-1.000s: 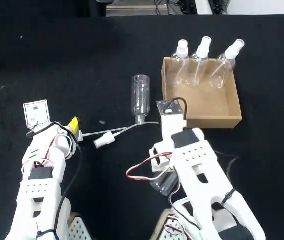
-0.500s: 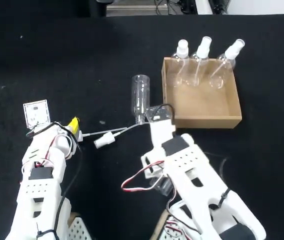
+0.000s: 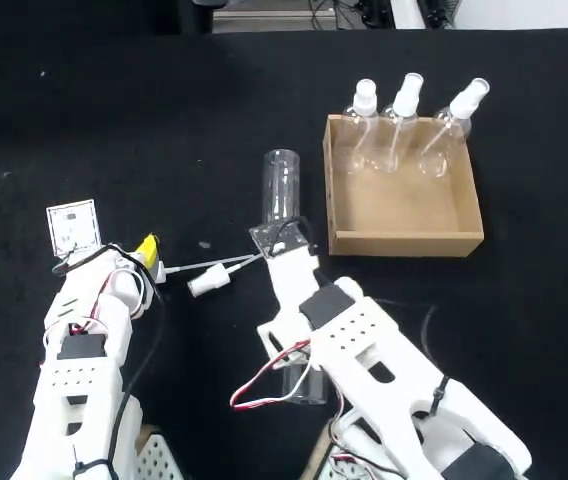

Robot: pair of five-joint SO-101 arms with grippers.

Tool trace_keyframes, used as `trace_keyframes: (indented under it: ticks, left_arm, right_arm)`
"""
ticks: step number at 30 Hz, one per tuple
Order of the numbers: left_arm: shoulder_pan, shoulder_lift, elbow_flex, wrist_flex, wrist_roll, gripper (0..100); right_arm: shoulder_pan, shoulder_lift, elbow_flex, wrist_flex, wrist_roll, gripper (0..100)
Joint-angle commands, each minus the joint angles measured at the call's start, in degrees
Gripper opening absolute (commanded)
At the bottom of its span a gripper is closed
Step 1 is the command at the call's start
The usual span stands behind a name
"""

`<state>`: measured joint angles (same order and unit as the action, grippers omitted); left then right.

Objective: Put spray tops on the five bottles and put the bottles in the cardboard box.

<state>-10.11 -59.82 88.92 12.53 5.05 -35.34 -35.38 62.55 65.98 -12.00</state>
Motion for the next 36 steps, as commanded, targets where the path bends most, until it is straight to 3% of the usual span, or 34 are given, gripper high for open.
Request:
trace_keyframes:
  ticks: [1,6,15,18,25,30,34,36]
  left_arm:
    - [0.2,-0.9,-0.9,-1.4,-0.7,21]
    - [0.2,-0.9,-0.9,-1.4,-0.7,21]
    - [0.2,-0.9,-0.9,-1.4,-0.7,21]
    - [0.2,-0.9,-0.9,-1.4,-0.7,21]
    - [0.2,-0.9,-0.9,-1.4,-0.7,21]
    - [0.2,-0.9,-0.9,-1.4,-0.7,21]
    - [0.2,-0.9,-0.9,-1.4,-0.7,21]
    - [0.2,-0.9,-0.9,-1.4,-0.7,21]
  right_arm:
    - [-0.4,0.2,-2.2,1.1,6.9,32.6]
    - [-0.4,0.2,-2.6,-0.8,16.4,36.3]
    - [-0.5,0.7,-2.2,4.7,17.5,35.3]
    - [-0.5,0.7,-1.6,4.9,17.5,28.7]
    - [-0.5,0.6,2.4,-4.4,17.9,1.2]
    - [1.7,0.2,0.5,-7.6,17.9,1.7]
    - [8.7,0.2,-5.4,-4.9,18.1,1.7]
    - [11.7,0.2,-8.6,-1.2,21.9,2.1]
